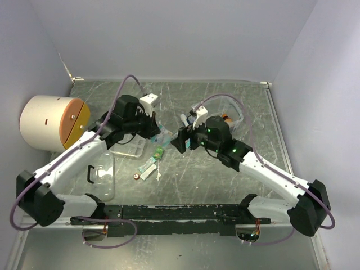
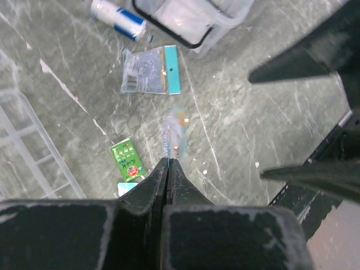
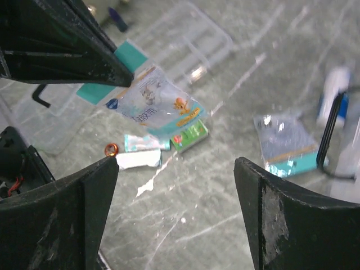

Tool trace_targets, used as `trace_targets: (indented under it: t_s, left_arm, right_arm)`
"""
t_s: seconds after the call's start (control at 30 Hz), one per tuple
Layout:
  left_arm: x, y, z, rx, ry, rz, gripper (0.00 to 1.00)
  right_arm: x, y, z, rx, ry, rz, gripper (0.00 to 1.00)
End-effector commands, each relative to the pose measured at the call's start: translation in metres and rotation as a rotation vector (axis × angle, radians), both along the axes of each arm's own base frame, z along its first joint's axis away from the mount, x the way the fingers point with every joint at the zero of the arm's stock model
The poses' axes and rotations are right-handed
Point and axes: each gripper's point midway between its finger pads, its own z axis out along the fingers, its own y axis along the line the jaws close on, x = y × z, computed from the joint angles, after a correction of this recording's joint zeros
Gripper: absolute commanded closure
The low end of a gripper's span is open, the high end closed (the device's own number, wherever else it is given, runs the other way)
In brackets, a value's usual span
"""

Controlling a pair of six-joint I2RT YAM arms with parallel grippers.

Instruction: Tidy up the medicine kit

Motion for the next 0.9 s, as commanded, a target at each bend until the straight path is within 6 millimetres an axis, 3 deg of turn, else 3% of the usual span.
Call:
trace_targets:
  t_s: [0.0, 0.13, 0.37, 0.5, 0.67, 0.87]
  left_arm:
    - [-0.039, 0.009, 0.036, 0.048, -0.092, -0.235, 0.93]
    - [-0.078, 0.013, 0.054, 0.055, -0.181, -0.477, 0.93]
    - [-0.110, 0.017, 0.076, 0.019, -0.299, -0.645, 0.93]
    - [-0.109, 0.015, 0.085, -0.001, -0.347, -0.635, 0.93]
    - [-0.110, 0.014, 0.086, 0.001, -0.357, -0.666, 0.93]
    - [-0.122, 0.013, 0.089, -0.026, -0.374, -0.723, 0.93]
  right_arm:
    - [-0.006, 0.018, 0.059, 0.064, -0.237, 0.263, 0.15]
    - [-0.023, 0.031, 0.076, 0.087, -0.317, 0.452, 0.17]
    - [-0.062, 0.054, 0.099, 0.171, -0.343, 0.752, 0.20]
    - [-0.079, 0.065, 0.089, 0.168, -0.278, 0.856, 0.21]
    - [-0.082, 0.074, 0.077, 0.170, -0.215, 0.868, 0.24]
    - [-0.103, 0.069, 0.067, 0.178, -0.186, 0.989, 0.43]
